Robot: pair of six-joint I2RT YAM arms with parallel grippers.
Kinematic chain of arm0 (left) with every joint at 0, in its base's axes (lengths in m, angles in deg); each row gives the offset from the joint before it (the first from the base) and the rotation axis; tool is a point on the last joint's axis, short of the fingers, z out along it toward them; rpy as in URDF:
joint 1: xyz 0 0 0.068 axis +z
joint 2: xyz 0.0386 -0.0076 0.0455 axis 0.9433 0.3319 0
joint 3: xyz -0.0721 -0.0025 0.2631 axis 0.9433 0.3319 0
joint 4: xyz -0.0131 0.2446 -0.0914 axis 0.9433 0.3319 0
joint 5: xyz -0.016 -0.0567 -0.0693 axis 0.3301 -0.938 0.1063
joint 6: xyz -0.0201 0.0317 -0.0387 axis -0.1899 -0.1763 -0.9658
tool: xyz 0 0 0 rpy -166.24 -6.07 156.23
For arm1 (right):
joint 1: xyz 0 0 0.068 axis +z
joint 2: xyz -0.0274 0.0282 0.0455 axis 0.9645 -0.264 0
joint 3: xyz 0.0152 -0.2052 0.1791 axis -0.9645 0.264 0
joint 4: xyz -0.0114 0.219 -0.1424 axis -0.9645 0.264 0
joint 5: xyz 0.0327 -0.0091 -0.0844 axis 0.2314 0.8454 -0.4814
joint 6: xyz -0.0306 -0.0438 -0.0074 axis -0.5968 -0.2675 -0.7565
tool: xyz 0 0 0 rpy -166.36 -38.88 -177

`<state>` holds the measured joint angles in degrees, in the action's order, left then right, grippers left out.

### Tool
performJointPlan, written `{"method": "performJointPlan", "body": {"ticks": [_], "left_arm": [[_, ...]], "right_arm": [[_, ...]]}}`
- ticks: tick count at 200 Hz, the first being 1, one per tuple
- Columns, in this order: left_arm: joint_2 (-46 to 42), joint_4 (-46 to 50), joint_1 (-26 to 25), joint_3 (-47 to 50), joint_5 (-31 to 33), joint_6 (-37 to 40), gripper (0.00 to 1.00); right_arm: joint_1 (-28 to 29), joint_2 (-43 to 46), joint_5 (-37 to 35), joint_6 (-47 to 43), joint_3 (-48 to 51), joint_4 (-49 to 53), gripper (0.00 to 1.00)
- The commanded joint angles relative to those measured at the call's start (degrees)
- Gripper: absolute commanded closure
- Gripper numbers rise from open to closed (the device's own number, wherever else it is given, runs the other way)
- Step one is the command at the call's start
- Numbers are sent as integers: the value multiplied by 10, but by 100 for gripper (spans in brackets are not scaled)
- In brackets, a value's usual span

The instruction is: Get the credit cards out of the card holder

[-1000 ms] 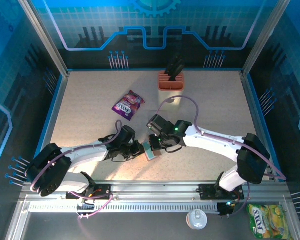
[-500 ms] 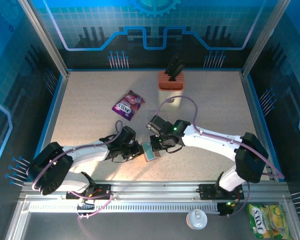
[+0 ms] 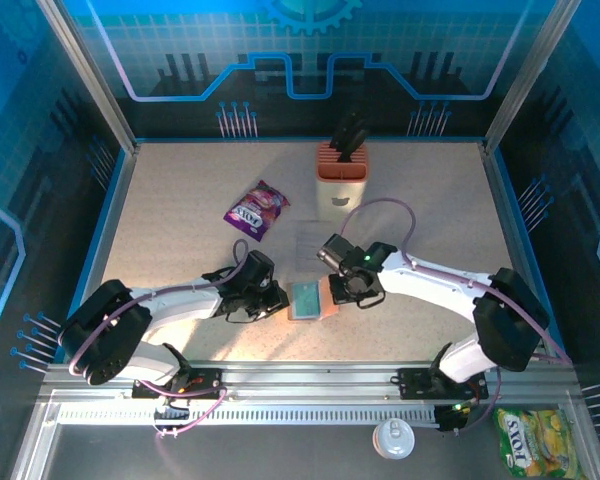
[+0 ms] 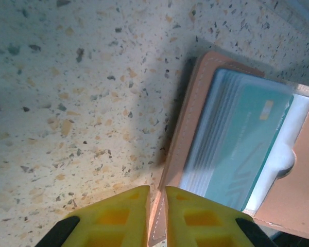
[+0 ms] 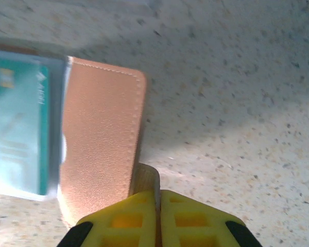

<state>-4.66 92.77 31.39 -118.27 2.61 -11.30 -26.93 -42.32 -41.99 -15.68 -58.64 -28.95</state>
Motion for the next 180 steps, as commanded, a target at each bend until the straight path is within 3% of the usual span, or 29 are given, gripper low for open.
{"method": "performJointPlan", "body": {"ticks": [1, 92, 180], "left_arm": [[9, -3, 2, -19, 0, 12, 84], [7, 16, 2, -23, 4, 20, 84], [-24, 38, 29, 2, 1, 28, 84]], "right_arm": [[-14, 4, -9, -9, 21, 4, 91], [-13, -67, 12, 2, 33, -54, 93], [31, -114, 17, 4, -12, -71, 94]]}}
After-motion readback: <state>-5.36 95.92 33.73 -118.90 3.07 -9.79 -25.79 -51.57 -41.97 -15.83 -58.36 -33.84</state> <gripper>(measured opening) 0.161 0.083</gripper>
